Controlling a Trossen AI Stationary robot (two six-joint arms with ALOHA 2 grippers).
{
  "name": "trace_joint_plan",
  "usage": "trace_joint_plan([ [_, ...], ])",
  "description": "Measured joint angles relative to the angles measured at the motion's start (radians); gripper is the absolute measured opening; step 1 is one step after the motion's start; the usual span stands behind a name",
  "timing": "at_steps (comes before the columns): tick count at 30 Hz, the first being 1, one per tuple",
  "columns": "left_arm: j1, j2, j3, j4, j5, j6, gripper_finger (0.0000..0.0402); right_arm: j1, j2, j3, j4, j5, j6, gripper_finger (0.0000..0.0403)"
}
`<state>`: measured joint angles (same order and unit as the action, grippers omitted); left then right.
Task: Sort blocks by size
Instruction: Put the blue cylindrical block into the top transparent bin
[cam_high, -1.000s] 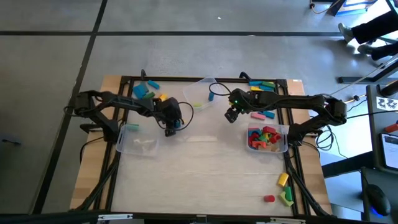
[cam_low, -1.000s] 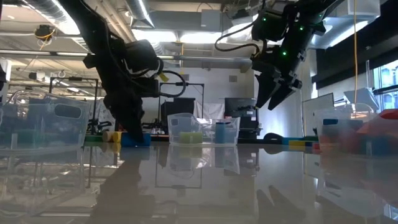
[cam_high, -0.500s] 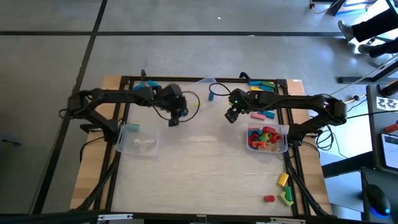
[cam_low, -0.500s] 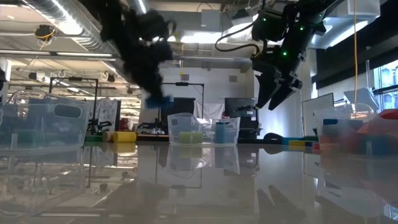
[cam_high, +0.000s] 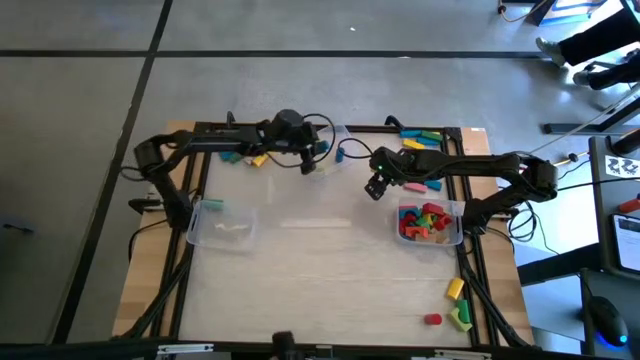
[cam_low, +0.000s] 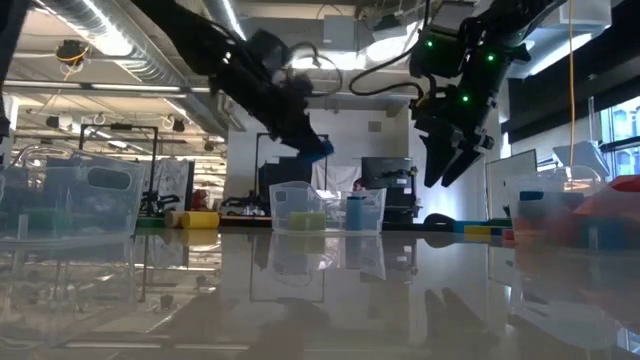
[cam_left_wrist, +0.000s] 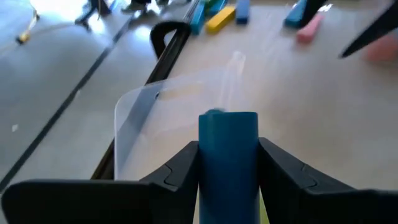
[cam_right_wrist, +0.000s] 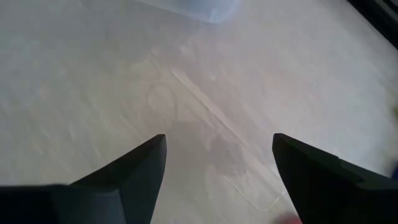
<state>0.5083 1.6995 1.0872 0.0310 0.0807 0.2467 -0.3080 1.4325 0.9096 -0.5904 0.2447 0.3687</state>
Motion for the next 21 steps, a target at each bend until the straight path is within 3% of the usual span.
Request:
trace_joint_plan([
  [7, 0.05, 0.136, 0.098, -0.094, 0.0, 0.003, 0.0126, 0.0, 0.0, 0.0, 0.013, 0.01, 0.0, 0.0293],
  [16, 0.057, 0.166, 0.104, -0.103, 0.001, -0.001, 0.0129, 0.0, 0.0, -0.001, 0.014, 0.01, 0.017, 0.0293],
  [21, 0.062, 0.166, 0.104, -0.104, 0.001, -0.007, 0.0181, 0.0, 0.0, -0.001, 0.013, 0.01, 0.017, 0.0293],
])
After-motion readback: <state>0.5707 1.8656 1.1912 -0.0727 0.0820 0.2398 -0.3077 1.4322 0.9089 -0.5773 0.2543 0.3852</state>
